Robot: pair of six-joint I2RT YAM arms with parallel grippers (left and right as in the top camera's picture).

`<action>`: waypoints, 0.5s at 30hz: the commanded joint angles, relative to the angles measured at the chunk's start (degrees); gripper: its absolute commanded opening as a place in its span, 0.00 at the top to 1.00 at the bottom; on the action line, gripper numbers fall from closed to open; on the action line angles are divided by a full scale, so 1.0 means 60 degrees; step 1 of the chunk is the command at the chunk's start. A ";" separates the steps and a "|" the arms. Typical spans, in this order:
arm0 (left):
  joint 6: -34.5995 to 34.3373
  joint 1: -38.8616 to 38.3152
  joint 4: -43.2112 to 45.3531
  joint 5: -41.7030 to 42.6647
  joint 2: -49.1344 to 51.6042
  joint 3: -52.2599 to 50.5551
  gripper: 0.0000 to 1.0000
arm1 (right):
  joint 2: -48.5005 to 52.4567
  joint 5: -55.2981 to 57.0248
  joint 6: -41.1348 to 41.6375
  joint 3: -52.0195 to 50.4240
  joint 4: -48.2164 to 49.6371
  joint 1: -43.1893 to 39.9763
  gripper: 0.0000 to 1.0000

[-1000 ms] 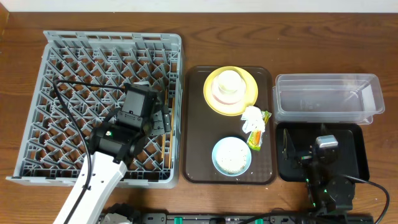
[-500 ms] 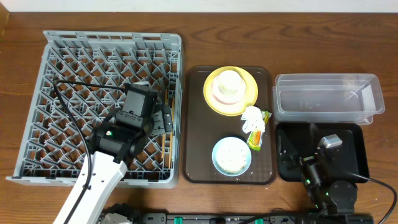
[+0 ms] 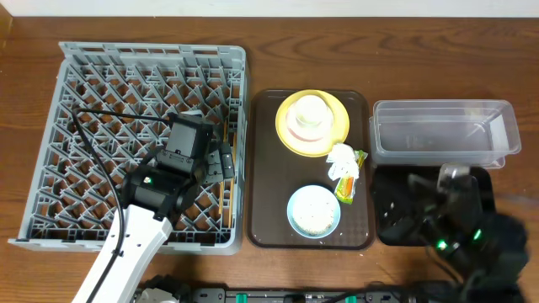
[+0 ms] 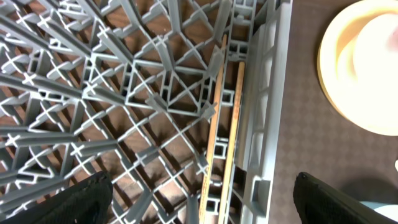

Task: Sort waste into correct bins and load items into the dishwasher
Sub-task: 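Move the right gripper down to the blue rice plate's rim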

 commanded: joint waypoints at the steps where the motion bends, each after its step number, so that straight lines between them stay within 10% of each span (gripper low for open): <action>1: 0.0015 0.0040 -0.0022 -0.0120 -0.0018 0.0120 0.06 | 0.2401 -0.0124 -0.1133 0.2510 -0.2095 -0.0051 0.01; 8: 0.0015 0.0040 -0.0022 -0.0120 -0.0018 0.0120 0.06 | 0.6390 -0.0747 -0.1639 0.5359 -0.5708 -0.0007 0.01; 11: 0.0015 0.0040 -0.0022 -0.0120 -0.0018 0.0120 0.06 | 0.7162 -0.0725 -0.1621 0.5337 -0.5825 0.0353 0.59; 15: 0.0015 0.0040 -0.0022 -0.0120 -0.0018 0.0120 0.06 | 0.7249 0.1530 -0.0368 0.4947 -0.5526 0.1803 0.64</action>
